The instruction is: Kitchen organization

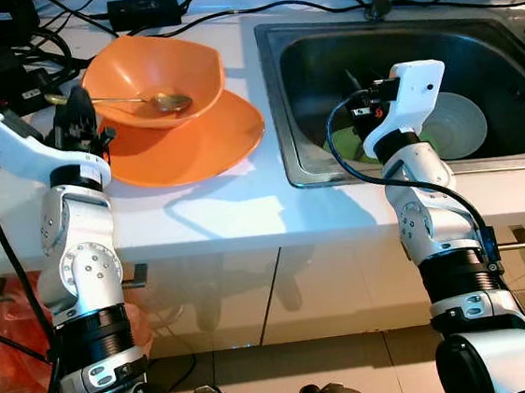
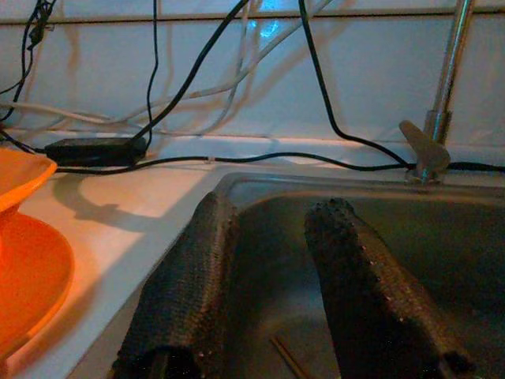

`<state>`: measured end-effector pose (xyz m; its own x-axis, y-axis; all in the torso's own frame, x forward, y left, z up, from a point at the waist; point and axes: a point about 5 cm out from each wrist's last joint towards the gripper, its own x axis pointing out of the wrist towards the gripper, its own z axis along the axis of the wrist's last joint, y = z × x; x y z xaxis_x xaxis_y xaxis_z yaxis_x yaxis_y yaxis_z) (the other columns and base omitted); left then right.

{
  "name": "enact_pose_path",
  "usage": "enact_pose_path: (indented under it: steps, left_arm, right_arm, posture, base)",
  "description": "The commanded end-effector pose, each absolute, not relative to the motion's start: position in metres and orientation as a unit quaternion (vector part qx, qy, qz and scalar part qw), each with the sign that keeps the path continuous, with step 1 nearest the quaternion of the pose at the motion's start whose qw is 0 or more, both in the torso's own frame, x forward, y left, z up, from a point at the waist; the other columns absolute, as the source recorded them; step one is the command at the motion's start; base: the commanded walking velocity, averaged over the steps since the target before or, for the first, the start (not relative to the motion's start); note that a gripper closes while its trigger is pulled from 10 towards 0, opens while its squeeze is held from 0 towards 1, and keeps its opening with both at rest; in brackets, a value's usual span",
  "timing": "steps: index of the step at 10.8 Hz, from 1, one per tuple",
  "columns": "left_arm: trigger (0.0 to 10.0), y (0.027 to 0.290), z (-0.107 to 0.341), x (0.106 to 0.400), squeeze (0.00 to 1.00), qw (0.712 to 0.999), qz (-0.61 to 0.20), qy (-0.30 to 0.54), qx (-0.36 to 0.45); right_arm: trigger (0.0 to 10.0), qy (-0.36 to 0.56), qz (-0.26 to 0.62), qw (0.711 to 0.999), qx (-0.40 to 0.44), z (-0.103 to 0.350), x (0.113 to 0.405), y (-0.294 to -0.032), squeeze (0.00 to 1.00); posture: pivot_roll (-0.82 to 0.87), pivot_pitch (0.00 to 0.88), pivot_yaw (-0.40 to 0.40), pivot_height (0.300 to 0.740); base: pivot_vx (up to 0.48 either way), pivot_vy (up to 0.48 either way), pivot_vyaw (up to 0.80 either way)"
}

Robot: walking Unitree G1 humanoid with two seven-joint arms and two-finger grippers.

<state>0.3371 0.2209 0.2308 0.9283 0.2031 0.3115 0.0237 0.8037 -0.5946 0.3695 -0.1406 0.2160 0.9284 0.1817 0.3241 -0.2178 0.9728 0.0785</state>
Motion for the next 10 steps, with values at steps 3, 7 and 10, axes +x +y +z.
enact_pose_path:
  steps: [3,7,10]
  left_arm:
    - [10.0,0.222,0.236,0.346,0.00,0.928,0.085,-0.186,-0.312]
    - [10.0,0.215,0.246,0.359,0.00,0.927,0.072,-0.200,-0.310]
    - [1.7,0.214,0.246,0.363,0.00,0.925,0.077,-0.197,-0.315]
  right_arm:
    - [10.0,-0.157,0.097,0.981,0.056,0.214,0.367,-0.143,0.00]
    - [10.0,-0.158,0.095,0.981,0.055,0.215,0.367,-0.144,0.00]
    - [10.0,-0.158,0.093,0.982,0.055,0.214,0.366,-0.145,0.00]
  posture:
    - [0.08,0.143,-0.068,0.723]
    - [0.07,0.141,-0.064,0.723]
    - [0.06,0.142,-0.060,0.723]
  base:
    - [0.000,0.000,0.00]
    - [0.000,0.000,0.00]
    - [0.000,0.000,0.00]
